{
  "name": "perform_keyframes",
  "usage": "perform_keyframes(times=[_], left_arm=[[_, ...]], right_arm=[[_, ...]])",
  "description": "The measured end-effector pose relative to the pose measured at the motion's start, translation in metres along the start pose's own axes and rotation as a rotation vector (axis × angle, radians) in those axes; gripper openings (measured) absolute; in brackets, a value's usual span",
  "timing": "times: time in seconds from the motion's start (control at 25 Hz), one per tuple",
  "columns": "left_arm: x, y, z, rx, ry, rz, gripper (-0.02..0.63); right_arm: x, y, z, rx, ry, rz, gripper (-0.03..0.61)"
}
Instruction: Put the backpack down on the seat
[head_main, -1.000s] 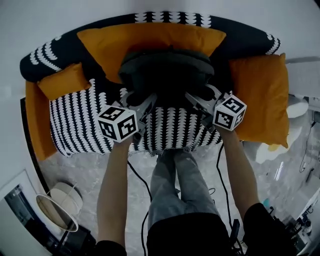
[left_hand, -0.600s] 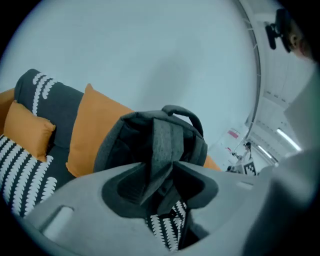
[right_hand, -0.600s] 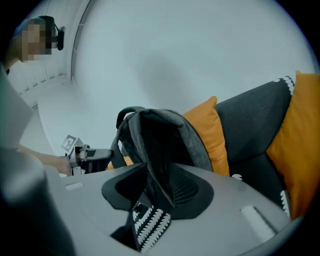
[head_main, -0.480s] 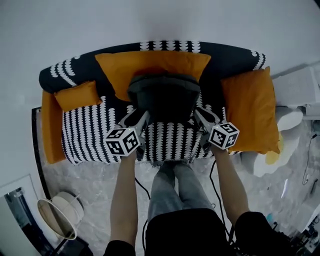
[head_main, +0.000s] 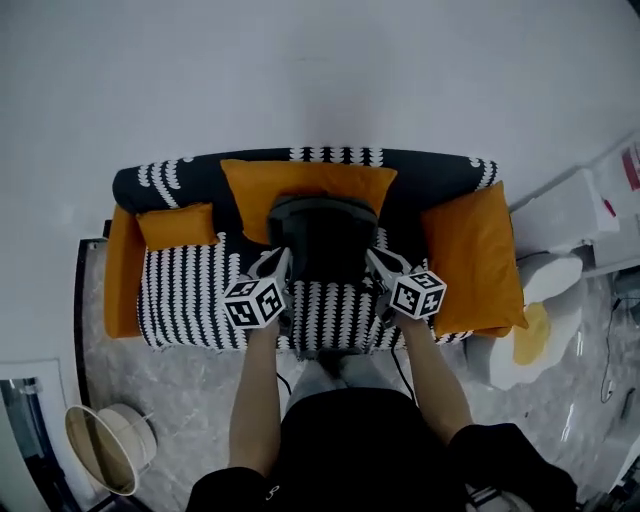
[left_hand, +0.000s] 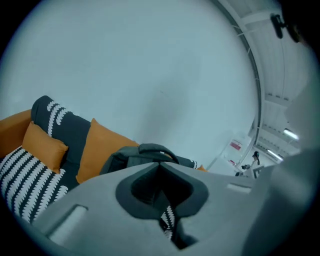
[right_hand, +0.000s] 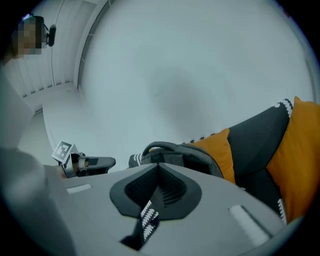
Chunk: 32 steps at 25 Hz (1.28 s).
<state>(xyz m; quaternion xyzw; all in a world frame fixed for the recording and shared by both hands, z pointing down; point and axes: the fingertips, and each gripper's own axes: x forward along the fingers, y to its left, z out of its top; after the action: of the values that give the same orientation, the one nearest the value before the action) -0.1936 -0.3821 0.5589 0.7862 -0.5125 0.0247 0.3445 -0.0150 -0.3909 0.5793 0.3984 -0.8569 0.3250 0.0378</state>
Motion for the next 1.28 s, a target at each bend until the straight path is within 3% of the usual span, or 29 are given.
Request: perform_keyframes(times=[0.24, 0.48, 0.68, 0.8, 0.96, 1.28], left_arm=[[-0.011, -0.027, 0.037, 0.013, -0.065, -0.029, 0.000], [-0.038, -0.051, 0.074, 0.136, -0.099, 0.005, 0.000], [-0.074, -0.081, 0.118, 0.305, -0.297, 0.036, 0.000], [-0.087, -0.090, 0.129, 0.380, -0.393, 0.099, 0.000], [-0.075, -0.092, 0.133, 0.404, -0.399, 0.116, 0.000], [-0.053, -0.109, 0.144, 0.410, -0.381, 0.058, 0.000]], right_arm=[[-0.003, 0.016, 0.042, -0.056, -0.032, -0.004, 0.006], [-0.011, 0.055, 0.110, -0.304, -0.112, -0.008, 0.008], [-0.038, 0.096, 0.172, -0.529, -0.318, -0.072, 0.008], [-0.052, 0.117, 0.179, -0.643, -0.370, -0.051, 0.008], [-0.055, 0.107, 0.180, -0.630, -0.357, -0.069, 0.008], [-0.051, 0.088, 0.186, -0.626, -0.321, -0.123, 0.006]])
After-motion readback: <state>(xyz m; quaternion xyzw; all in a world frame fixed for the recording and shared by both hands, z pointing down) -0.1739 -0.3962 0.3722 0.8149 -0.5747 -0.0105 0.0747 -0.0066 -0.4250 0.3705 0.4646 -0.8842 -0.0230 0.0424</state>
